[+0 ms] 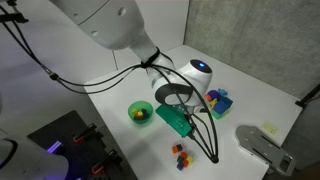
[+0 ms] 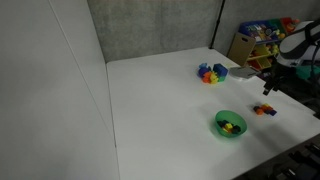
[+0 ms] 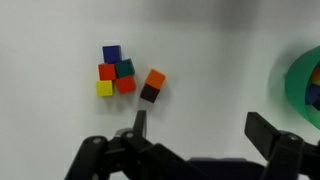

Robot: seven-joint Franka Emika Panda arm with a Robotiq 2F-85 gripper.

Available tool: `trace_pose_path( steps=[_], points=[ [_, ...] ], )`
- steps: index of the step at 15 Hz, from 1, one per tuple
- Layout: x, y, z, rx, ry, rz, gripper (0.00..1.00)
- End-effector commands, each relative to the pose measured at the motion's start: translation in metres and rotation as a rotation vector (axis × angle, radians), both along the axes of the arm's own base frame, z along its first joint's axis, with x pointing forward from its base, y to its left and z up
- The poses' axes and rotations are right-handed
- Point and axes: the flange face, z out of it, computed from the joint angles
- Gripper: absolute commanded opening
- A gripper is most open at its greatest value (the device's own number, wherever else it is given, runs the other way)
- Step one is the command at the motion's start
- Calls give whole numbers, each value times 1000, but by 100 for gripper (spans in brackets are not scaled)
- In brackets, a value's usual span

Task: Put the small orange block in the green bowl

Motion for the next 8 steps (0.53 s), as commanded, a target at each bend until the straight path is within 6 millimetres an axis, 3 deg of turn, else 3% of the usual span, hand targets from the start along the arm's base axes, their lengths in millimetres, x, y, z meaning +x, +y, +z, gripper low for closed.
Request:
trace_pose_path(
  steps=[1, 6, 8],
  points=[
    [11, -11, -7, -8, -56, -62, 100],
    [5, -10, -9, -20, -40, -27, 100],
    [3, -8, -22, -78, -20, -39, 100]
  ],
)
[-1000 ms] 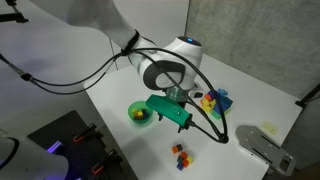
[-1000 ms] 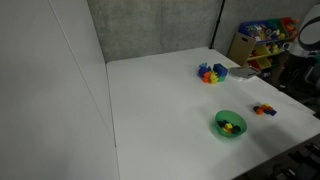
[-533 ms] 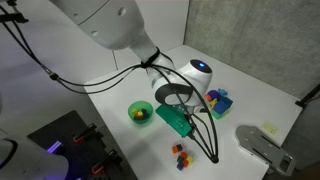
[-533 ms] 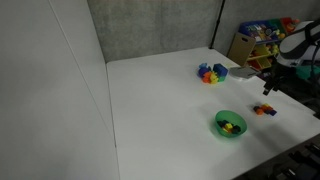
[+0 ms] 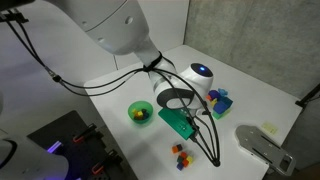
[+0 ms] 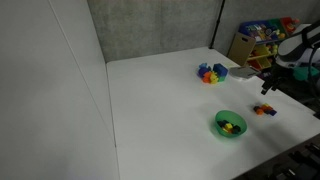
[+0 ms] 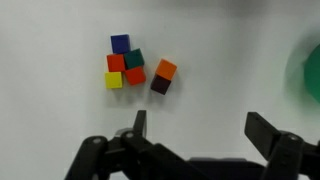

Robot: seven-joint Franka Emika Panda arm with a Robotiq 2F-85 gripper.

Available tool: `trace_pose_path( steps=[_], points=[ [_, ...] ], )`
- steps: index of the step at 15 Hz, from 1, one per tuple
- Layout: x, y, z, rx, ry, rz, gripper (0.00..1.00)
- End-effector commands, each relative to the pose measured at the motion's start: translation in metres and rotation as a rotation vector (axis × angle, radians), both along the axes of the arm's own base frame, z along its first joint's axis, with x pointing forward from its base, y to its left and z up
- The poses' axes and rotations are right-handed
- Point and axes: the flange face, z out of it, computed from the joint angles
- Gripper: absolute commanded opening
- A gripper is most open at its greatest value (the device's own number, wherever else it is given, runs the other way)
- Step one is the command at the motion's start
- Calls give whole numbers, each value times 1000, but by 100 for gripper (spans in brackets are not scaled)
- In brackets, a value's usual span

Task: Put the small orange block in the green bowl

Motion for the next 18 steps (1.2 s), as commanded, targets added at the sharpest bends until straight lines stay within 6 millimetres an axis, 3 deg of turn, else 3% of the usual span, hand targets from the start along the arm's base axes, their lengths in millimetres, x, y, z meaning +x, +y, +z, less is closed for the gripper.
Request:
trace_pose_path(
  steps=[1, 12, 18],
  points=[
    [-4, 2, -18, -55, 34, -24, 100],
    [-18, 5, -89, -50, 60, -196, 100],
    [-18, 8, -117, -26, 43, -225, 100]
  ],
)
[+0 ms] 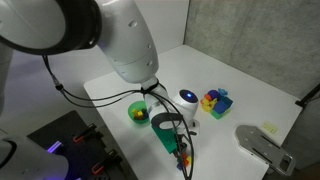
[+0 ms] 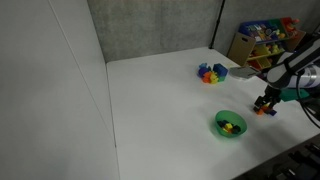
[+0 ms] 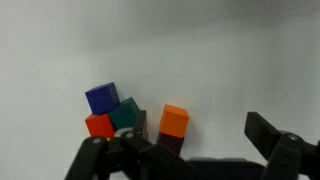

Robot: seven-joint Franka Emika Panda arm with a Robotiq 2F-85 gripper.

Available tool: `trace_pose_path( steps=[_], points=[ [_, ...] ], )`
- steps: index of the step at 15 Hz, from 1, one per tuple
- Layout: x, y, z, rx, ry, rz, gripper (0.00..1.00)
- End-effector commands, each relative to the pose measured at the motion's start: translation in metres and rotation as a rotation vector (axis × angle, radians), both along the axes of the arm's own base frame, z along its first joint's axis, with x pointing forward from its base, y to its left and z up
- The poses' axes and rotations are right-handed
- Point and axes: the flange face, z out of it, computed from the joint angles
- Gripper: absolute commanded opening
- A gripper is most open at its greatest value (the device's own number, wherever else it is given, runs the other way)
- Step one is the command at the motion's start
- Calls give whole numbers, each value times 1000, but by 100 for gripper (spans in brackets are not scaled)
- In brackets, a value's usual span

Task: Put the small orange block in the green bowl

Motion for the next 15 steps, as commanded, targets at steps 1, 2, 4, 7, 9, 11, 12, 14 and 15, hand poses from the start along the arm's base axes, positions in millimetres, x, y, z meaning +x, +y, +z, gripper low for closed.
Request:
trace_pose_path(
  steps=[1, 2, 4, 7, 9, 11, 12, 14, 15],
  points=[
    [8, -3, -12, 19, -34, -42, 100],
    [8, -3, -16, 22, -37, -48, 100],
    [8, -5, -22, 26, -36, -55, 100],
    [8, -7, -30, 33, -35, -57, 100],
    [8, -8, -34, 36, -33, -54, 89],
    [9, -8, -37, 39, -32, -49, 66],
    [9, -8, -38, 39, -32, -46, 56],
    [10, -7, -37, 40, -34, -39, 40],
    [10, -7, -36, 42, -35, -36, 31]
  ],
)
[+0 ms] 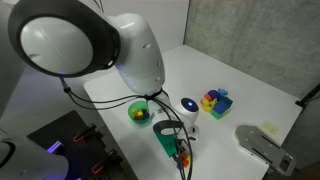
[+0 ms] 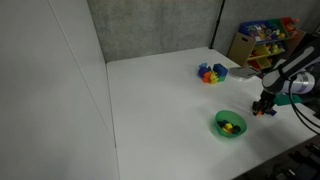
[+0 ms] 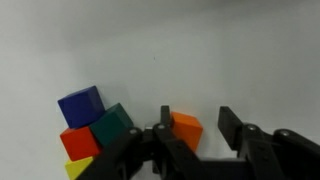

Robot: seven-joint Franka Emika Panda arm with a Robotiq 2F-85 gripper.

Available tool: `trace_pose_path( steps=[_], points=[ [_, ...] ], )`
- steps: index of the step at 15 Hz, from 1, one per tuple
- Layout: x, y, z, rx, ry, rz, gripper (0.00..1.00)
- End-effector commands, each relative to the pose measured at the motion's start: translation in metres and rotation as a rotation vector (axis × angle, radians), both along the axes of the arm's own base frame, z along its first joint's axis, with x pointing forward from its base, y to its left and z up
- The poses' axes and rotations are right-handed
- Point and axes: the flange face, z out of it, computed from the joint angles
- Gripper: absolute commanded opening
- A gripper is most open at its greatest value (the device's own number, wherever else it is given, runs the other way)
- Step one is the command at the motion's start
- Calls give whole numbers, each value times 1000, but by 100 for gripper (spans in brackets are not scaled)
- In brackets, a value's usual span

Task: Put the small orange block in the green bowl

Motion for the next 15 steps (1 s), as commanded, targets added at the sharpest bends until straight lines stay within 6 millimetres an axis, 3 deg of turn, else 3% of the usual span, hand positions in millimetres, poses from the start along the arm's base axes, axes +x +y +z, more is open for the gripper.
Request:
trace_pose_path(
  steps=[1, 3, 8, 15],
  points=[
    [6, -2, 5, 8, -25, 3, 25],
    [7, 1, 9, 12, -28, 13, 8],
    [9, 37, 35, 21, -58, 87, 10],
    [3, 121, 99, 49, -126, 212, 10]
  ],
)
